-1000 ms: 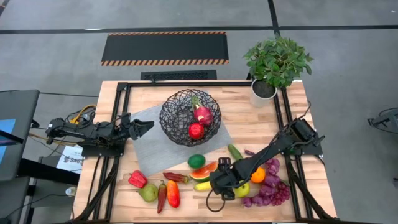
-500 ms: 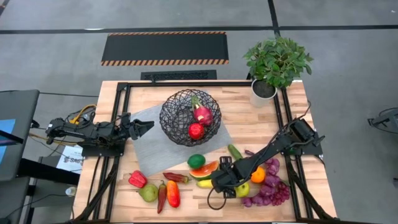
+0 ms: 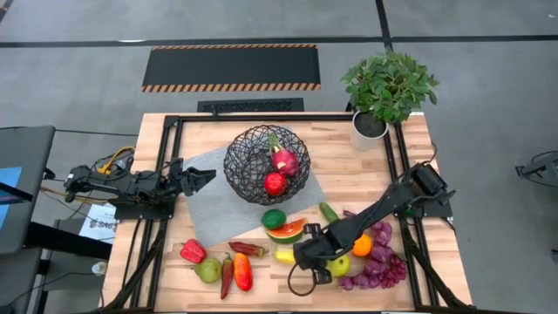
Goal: Build produce basket
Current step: Put the banana into the wired basket
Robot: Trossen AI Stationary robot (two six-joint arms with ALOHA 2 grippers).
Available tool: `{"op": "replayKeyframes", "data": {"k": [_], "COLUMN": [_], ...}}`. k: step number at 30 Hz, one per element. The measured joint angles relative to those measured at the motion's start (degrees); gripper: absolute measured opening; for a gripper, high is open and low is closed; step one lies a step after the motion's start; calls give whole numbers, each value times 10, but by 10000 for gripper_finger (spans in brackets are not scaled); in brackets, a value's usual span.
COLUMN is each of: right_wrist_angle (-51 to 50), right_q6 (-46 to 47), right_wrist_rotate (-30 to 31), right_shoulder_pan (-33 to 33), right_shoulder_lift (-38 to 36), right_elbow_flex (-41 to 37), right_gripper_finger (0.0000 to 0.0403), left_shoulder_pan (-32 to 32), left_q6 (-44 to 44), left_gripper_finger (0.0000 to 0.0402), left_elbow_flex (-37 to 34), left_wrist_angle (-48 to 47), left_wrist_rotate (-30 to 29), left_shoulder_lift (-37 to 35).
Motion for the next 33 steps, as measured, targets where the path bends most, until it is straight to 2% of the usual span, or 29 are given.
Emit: {"op": "replayKeyframes", "data": {"k": [6, 10, 13, 17, 24, 29, 33], "right_wrist_angle": [-3, 11, 46, 118, 205, 313, 325], "right_q6": [3, 25, 74, 163, 296, 358, 389], "right_wrist_rotate": [7, 72, 134, 146, 139, 134, 130], "right_shoulder_pan": [-20, -60, -108, -180, -264, -280, -289], "right_shoulder_lift": [-65, -119, -144, -155, -115, -44, -4], "right_elbow_flex": [29, 56, 76, 89, 93, 94, 92], "right_gripper_finger": [143, 158, 157, 149, 155, 154, 148], "left_shoulder_pan": [0, 0, 0, 0, 0, 0, 0], "left_q6": [0, 0, 0, -5, -11, -16, -24], "left_gripper_finger": [289, 289, 289, 289, 289, 289, 289], "left_elbow_flex": [0, 0, 0, 0, 0, 0, 0], "left_wrist_angle": [0, 0, 0, 0, 0, 0, 0], "left_wrist_rotate": [-1, -2, -2, -1, 0, 0, 5], "left_shoulder_lift": [0, 0, 0, 0, 0, 8, 15]}}
